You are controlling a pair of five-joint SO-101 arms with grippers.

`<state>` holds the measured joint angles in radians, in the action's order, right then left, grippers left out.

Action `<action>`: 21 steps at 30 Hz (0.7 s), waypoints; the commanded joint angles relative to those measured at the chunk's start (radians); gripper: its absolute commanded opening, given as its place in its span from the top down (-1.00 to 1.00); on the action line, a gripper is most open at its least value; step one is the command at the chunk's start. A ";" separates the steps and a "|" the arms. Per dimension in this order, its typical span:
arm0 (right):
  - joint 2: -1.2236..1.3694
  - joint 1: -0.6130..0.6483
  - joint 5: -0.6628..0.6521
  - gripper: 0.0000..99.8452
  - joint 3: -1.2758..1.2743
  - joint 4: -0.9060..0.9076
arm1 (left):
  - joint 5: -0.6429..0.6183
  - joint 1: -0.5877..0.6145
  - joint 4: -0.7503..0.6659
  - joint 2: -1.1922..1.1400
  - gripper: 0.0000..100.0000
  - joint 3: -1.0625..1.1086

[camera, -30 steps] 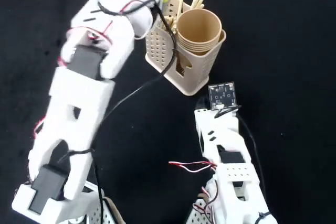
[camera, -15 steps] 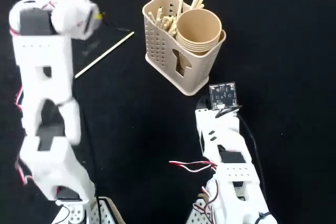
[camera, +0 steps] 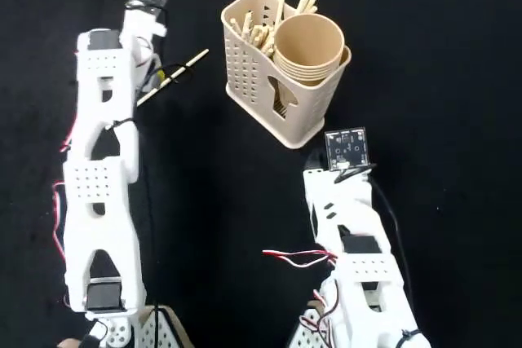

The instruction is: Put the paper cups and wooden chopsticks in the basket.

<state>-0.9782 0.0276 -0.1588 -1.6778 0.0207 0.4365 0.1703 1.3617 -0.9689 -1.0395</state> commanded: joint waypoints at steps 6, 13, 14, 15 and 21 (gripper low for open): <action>-0.015 -0.005 -0.008 0.97 0.001 -0.002 | 0.008 -0.035 -0.006 -0.192 0.61 -0.298; -0.015 -0.005 -0.008 0.97 0.001 0.000 | 0.014 -0.028 -0.011 -0.298 0.62 -0.317; -0.015 -0.005 -0.008 0.97 0.001 0.000 | 0.014 -0.025 -0.012 -0.308 0.62 -0.312; -0.015 -0.006 -0.008 0.97 0.001 0.000 | 0.014 -0.021 -0.011 -0.321 0.62 -0.311; -0.015 -0.009 -0.008 0.97 0.001 0.000 | 0.110 0.004 0.063 -0.377 0.77 -0.311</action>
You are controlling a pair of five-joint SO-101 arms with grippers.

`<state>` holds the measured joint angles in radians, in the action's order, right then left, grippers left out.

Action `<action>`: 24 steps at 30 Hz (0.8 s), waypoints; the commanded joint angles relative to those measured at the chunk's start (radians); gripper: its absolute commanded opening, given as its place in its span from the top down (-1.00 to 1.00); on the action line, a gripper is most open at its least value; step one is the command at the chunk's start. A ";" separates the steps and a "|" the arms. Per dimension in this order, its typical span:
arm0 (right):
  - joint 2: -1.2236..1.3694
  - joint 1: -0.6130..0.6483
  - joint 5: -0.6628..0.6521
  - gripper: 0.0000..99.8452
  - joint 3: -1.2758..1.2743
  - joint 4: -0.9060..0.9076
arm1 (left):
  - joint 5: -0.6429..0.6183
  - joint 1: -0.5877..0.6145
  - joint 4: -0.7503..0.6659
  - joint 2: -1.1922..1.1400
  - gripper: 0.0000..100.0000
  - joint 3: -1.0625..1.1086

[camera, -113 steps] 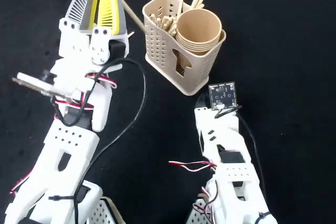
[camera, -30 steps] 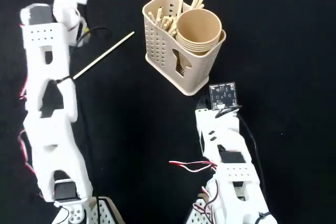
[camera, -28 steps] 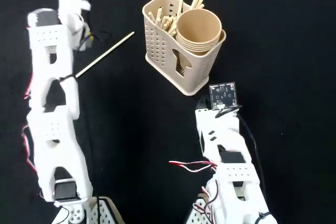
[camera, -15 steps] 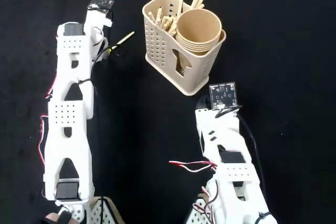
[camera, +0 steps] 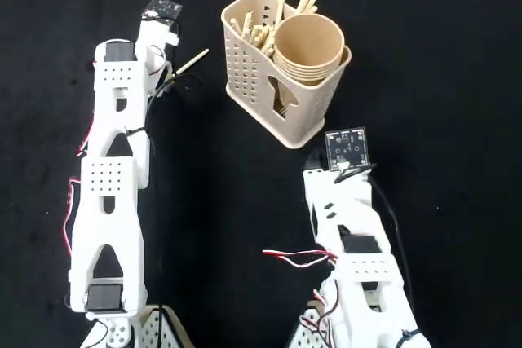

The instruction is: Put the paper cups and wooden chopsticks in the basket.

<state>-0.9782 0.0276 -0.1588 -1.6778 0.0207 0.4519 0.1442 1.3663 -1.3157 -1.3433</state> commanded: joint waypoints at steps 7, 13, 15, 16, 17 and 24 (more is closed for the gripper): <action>-0.015 -0.009 -0.008 0.97 0.001 0.000 | 0.196 0.056 0.153 -0.054 0.95 -0.015; -0.015 -0.009 -0.008 0.97 0.001 0.000 | 0.209 0.053 0.258 -0.051 0.94 -0.061; -0.015 -0.009 -0.008 0.97 0.001 0.000 | 0.209 0.051 0.338 -0.046 0.94 -0.131; -0.015 -0.009 -0.008 0.97 0.001 0.000 | 0.206 0.051 0.384 -0.044 0.94 -0.173; -0.015 -0.009 -0.008 0.97 0.001 0.000 | 0.201 0.051 0.399 -0.044 0.94 -0.205; -0.015 -0.009 -0.008 0.97 0.001 0.000 | -0.005 0.117 0.396 -0.003 0.94 -0.312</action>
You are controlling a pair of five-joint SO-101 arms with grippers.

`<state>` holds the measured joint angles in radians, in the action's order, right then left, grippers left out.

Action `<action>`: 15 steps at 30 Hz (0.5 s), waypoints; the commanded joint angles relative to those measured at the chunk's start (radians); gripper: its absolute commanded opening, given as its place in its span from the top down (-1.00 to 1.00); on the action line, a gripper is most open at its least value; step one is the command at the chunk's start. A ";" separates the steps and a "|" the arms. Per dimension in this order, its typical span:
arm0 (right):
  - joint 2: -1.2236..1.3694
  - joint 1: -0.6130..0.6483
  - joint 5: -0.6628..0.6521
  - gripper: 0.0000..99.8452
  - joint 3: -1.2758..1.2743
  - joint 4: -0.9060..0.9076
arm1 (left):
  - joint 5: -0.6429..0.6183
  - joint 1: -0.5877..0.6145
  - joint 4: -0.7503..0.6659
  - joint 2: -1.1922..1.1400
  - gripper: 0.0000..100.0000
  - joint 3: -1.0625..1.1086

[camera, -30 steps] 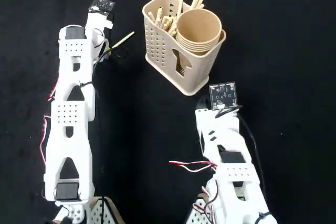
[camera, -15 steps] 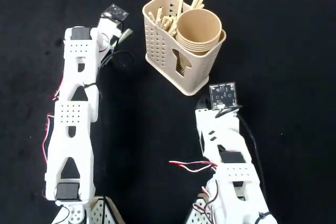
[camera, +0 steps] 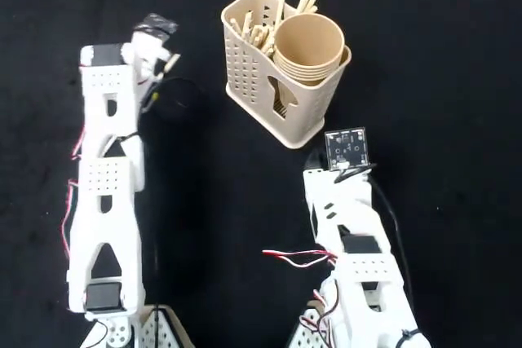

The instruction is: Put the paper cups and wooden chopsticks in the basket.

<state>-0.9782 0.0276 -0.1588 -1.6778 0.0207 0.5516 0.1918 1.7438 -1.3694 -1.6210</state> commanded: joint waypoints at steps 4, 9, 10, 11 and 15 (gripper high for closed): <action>-0.015 -0.009 -0.008 0.97 0.001 0.000 | -0.379 0.130 0.020 0.160 0.94 0.036; -0.015 -0.009 -0.008 0.97 0.001 0.000 | -0.548 0.197 0.020 0.393 0.94 0.283; -0.015 -0.009 -0.008 0.97 0.001 0.000 | -0.548 0.199 0.020 0.446 0.94 0.354; -0.015 -0.009 -0.008 0.97 0.001 0.000 | -0.548 0.199 0.020 0.502 0.94 0.435; -0.015 -0.009 -0.008 0.97 0.001 0.000 | -0.545 0.170 0.018 0.735 0.94 0.740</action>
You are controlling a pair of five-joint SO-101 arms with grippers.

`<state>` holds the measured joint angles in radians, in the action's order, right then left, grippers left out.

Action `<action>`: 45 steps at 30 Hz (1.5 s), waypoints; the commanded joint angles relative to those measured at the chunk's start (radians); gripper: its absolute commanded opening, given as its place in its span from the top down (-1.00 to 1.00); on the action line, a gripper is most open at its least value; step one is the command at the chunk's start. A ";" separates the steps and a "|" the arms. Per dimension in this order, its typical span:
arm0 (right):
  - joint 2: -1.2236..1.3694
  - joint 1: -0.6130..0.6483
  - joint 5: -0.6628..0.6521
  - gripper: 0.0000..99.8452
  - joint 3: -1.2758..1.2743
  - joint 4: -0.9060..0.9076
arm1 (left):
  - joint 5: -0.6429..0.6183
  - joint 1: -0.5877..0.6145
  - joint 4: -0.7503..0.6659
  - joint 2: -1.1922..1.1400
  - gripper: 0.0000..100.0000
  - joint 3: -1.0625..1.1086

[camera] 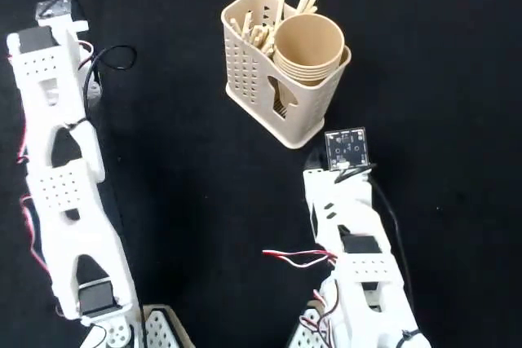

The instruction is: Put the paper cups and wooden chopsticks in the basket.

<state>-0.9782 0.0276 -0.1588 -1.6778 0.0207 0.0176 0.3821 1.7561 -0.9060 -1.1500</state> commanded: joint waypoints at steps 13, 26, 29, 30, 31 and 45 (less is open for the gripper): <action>-0.015 -0.009 -0.008 0.97 0.001 0.002 | -0.009 -0.113 -0.364 1.011 0.94 1.116; -0.015 -0.009 -0.008 0.97 0.001 0.002 | -0.017 -0.275 -1.548 1.689 0.94 1.929; -0.015 -0.009 -0.008 0.97 0.001 0.002 | -0.018 -0.343 -1.824 1.732 0.94 1.989; -0.015 -0.009 -0.008 0.97 0.001 0.002 | -0.018 -0.366 -1.896 1.737 0.94 1.991; -0.015 -0.009 -0.008 0.97 0.001 0.002 | -0.018 -0.390 -1.958 1.743 0.94 1.991; -0.015 -0.009 -0.008 0.97 0.001 0.000 | -0.018 -0.737 -1.935 1.499 0.94 1.480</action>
<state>-0.9782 0.0276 -0.1588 -1.6778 0.0207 0.0084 -0.2961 -0.1972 0.7158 0.5209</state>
